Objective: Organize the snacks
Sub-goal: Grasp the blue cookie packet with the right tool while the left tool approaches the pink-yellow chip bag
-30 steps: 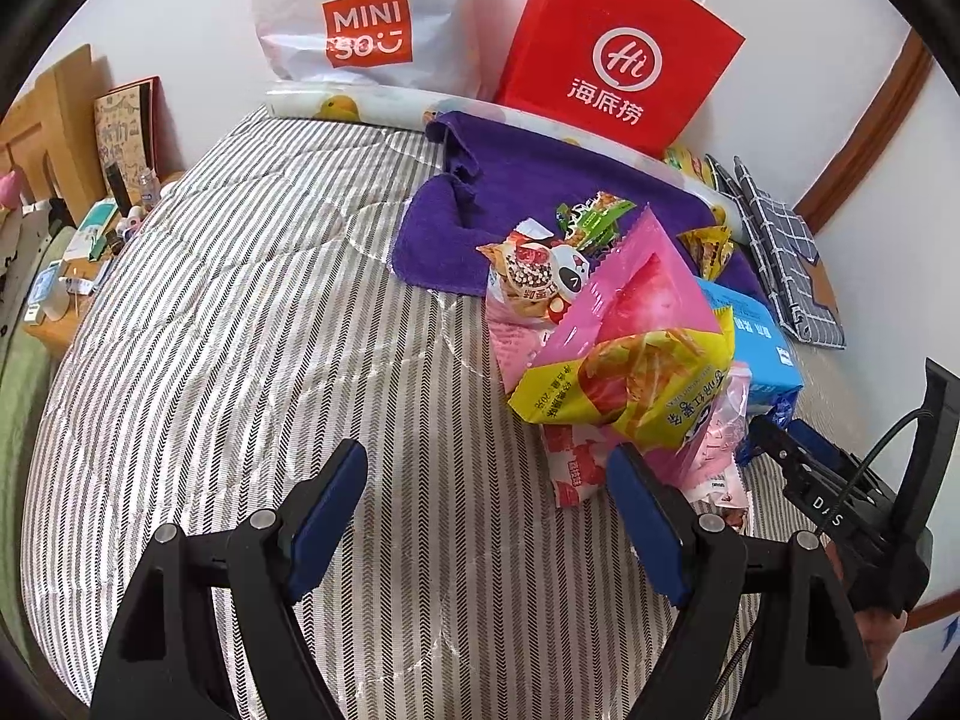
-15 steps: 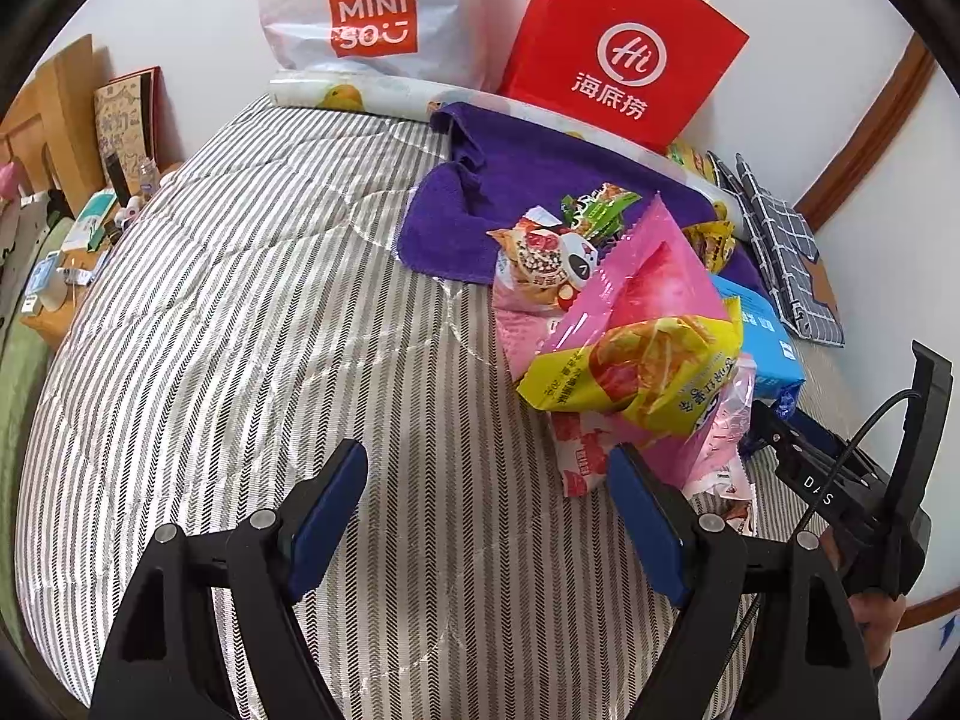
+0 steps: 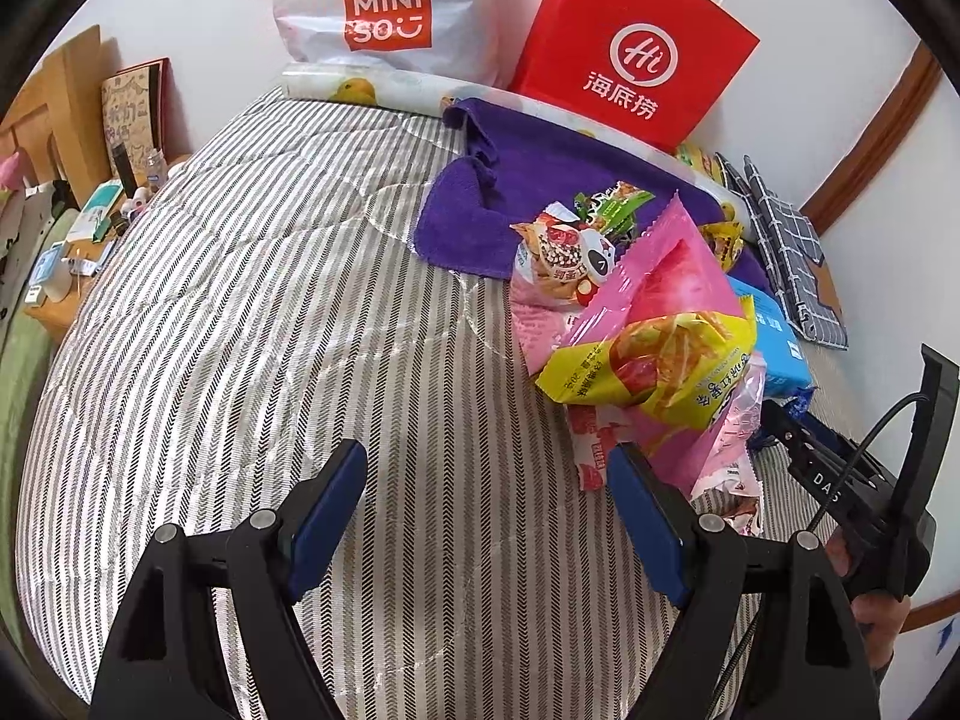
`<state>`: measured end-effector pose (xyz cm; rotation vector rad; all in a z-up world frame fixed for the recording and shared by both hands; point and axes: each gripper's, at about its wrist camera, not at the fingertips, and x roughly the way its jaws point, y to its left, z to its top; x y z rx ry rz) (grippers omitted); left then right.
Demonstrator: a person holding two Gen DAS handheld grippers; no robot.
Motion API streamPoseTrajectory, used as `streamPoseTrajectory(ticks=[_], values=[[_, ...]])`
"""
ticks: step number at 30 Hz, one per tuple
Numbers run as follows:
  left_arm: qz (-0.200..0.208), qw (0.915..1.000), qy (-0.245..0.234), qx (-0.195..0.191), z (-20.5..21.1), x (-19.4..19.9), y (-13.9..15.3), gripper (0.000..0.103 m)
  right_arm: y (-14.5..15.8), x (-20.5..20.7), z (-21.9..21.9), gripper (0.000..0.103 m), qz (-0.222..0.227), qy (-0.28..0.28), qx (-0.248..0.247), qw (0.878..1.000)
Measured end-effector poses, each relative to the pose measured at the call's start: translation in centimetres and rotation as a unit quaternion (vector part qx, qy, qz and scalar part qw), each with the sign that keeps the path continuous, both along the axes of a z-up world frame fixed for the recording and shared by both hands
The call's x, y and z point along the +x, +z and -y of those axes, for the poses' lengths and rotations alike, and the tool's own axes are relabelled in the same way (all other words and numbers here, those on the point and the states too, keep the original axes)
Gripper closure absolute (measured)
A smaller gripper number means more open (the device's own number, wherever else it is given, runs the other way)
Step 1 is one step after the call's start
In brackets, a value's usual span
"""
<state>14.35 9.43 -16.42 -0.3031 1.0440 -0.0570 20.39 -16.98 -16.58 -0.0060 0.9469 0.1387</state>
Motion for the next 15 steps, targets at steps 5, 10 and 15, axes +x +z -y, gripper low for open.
streamPoseTrajectory(ticks=[5, 10, 15], values=[[0.001, 1.0000, -0.001, 0.001, 0.1, -0.1, 0.1, 0.022, 0.4, -0.5, 0.1, 0.060, 0.006, 0.001, 0.000, 1.000], [0.003, 1.0000, -0.002, 0.003, 0.4, -0.3, 0.3, 0.022, 0.8, -1.1, 0.3, 0.060, 0.009, 0.002, 0.001, 1.000], [0.004, 1.0000, 0.001, 0.004, 0.2, -0.6, 0.5, 0.022, 1.5, -1.7, 0.6, 0.060, 0.016, 0.000, 0.000, 1.000]])
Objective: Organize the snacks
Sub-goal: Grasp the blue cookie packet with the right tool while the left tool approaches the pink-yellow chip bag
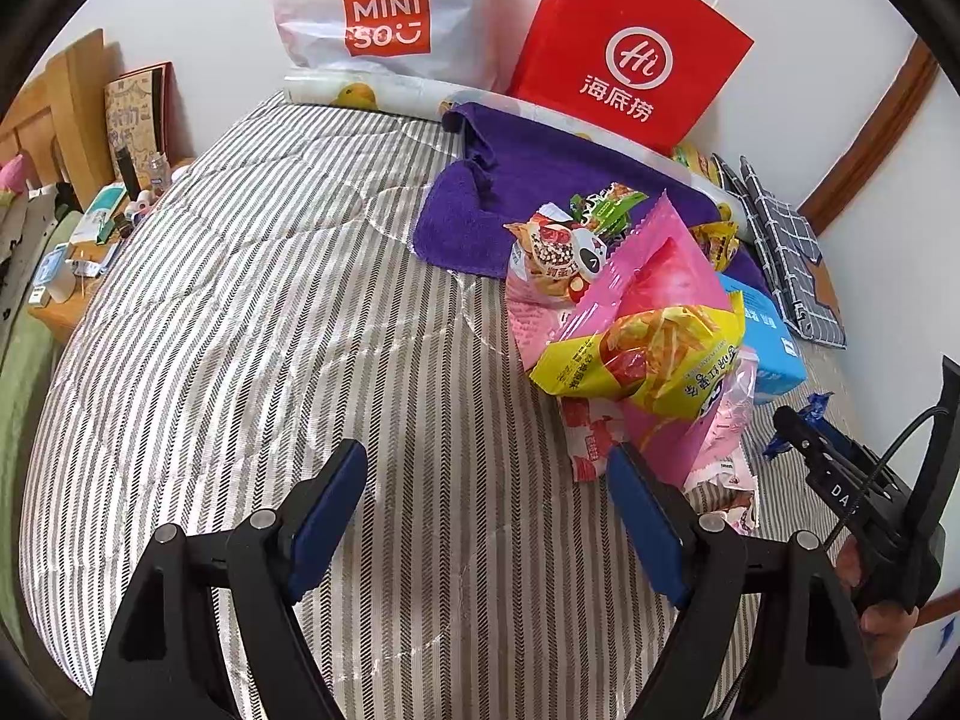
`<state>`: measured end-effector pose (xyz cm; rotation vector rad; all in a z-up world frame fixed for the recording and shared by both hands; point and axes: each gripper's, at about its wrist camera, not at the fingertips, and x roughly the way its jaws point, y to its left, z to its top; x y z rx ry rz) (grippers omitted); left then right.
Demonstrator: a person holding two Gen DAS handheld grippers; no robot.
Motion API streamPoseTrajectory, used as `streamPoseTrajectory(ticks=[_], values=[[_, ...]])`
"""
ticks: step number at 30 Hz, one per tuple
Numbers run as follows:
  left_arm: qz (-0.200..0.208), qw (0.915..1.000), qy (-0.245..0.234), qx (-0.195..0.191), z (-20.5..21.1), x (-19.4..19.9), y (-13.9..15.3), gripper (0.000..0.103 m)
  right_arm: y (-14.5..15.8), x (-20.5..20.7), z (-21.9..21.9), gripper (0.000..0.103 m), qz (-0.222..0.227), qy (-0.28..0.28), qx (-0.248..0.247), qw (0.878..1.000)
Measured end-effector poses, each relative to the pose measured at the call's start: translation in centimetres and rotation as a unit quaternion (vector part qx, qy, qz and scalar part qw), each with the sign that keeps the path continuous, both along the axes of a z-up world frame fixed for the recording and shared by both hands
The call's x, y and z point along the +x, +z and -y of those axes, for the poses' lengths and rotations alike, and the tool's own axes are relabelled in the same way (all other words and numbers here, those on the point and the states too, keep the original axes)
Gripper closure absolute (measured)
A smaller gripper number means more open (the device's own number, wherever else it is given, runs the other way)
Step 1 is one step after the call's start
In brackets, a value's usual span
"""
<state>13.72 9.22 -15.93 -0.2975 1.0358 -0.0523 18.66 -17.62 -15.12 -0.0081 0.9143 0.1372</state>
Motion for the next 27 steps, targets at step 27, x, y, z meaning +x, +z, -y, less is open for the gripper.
streamPoseTrajectory(ticks=[27], values=[[0.008, 0.9980, -0.063, -0.005, 6.0, 3.3, 1.5, 0.020, 1.2, -1.6, 5.1, 0.060, 0.019, -0.027, 0.015, 0.999]])
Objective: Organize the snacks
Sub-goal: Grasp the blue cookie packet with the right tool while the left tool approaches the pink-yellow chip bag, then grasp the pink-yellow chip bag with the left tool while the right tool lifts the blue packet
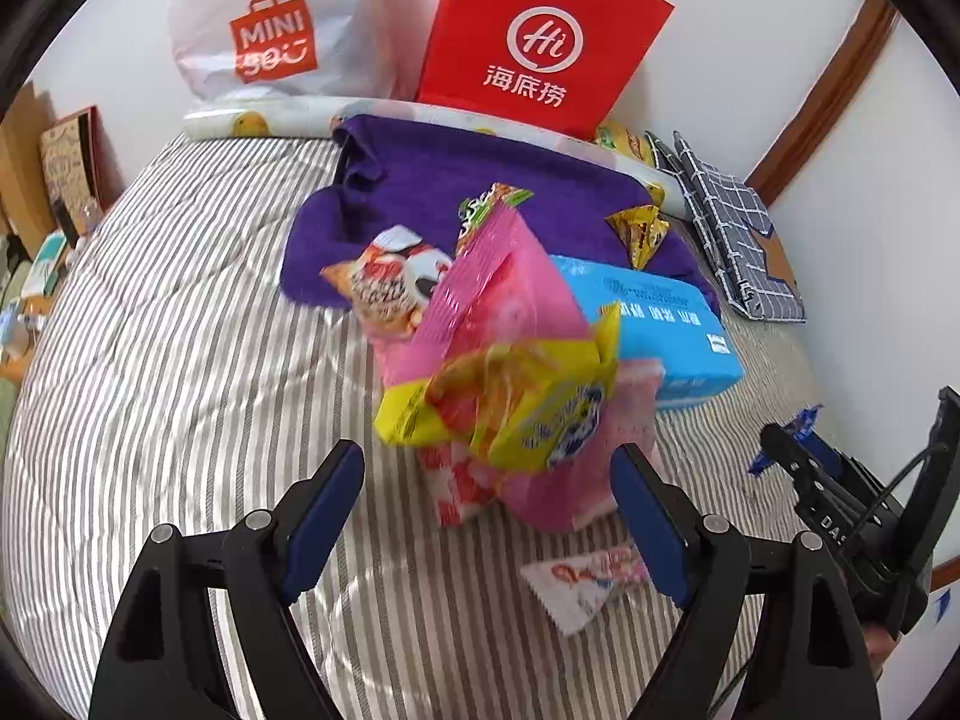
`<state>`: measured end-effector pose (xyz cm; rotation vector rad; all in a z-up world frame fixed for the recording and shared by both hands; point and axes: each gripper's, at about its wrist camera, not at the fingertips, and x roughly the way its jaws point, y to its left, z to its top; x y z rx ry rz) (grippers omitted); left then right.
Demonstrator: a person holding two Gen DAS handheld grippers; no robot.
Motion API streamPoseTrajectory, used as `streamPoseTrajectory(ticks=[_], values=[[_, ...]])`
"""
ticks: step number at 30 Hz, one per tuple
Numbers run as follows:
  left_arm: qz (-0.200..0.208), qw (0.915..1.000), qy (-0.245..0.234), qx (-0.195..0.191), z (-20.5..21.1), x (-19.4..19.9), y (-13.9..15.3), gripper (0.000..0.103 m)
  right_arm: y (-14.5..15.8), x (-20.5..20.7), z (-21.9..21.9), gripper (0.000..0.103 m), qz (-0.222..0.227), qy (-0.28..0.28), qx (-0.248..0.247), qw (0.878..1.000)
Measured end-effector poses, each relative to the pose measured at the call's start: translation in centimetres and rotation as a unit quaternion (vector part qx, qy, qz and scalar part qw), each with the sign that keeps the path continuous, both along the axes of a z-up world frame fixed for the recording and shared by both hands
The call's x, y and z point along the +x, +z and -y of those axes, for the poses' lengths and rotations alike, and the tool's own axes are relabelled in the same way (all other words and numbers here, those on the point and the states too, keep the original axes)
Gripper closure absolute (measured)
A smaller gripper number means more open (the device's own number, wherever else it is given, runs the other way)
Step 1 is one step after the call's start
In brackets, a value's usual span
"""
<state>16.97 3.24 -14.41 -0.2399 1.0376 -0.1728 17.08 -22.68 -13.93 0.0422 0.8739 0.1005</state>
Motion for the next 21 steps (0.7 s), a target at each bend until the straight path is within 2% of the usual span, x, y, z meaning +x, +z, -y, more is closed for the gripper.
streamPoseTrajectory(ticks=[8, 21], values=[[-0.008, 0.9999, 0.002, 0.008, 0.3, 2.0, -0.6, 0.020, -0.4, 0.5, 1.8, 0.060, -0.007, -0.015, 0.013, 1.000], [-0.008, 0.9997, -0.022, 0.001, 0.8, 3.1, -1.1, 0.020, -0.6, 1.7, 1.4, 0.060, -0.016, -0.017, 0.008, 1.000]])
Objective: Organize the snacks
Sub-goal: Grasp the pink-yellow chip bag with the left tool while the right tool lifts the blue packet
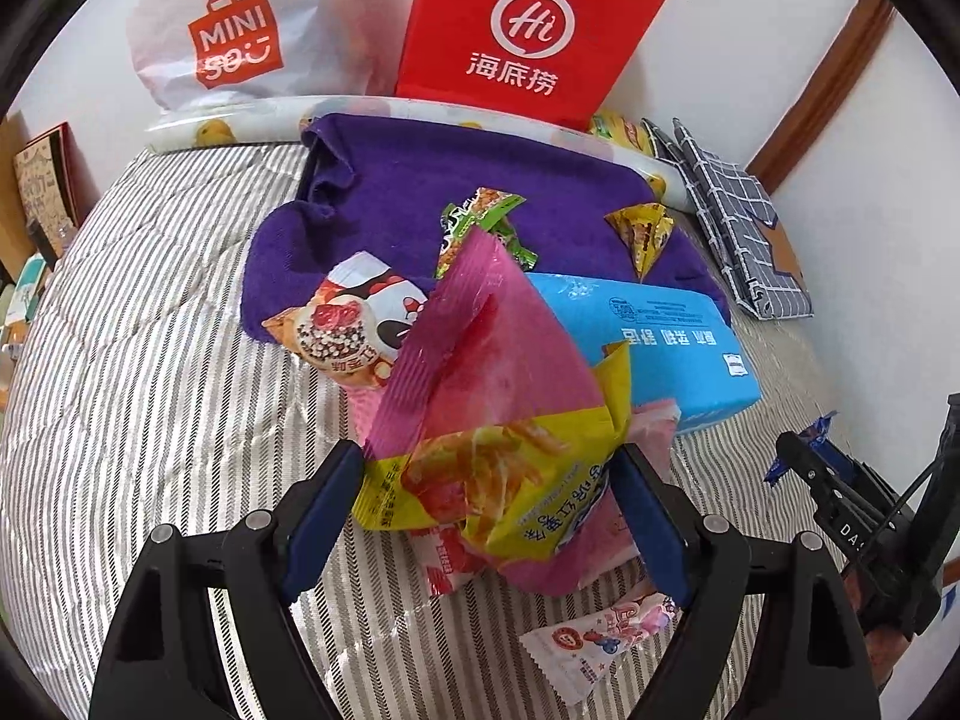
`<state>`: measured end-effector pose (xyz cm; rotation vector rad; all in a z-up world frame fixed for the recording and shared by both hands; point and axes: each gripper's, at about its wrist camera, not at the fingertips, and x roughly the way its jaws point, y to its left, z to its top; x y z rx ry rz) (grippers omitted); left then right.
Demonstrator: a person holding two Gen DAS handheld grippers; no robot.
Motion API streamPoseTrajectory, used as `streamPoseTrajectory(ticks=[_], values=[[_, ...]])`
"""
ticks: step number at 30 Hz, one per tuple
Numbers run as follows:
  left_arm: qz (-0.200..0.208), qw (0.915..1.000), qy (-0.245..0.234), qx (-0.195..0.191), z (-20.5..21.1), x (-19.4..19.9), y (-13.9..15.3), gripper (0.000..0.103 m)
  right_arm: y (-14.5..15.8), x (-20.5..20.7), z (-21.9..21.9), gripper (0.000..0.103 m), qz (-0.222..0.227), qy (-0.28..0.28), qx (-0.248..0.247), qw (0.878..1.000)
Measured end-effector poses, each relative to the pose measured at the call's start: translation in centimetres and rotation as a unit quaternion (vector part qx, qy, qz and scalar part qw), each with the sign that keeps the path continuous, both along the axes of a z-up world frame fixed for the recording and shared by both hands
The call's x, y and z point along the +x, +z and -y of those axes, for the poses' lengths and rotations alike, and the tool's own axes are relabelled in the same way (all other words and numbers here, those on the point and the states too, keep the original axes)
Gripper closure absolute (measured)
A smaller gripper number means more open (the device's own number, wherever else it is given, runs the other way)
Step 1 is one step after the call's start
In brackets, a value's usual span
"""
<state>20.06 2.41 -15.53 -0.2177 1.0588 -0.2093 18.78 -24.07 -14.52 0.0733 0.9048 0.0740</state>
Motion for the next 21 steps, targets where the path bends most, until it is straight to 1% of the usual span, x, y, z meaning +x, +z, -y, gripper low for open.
streamPoseTrajectory(ticks=[21], values=[[0.005, 0.9997, -0.009, -0.021, -0.43, 0.43, -0.14, 0.019, -0.35, 0.48, -0.78, 0.060, -0.010, 0.003, -0.009, 1.000]])
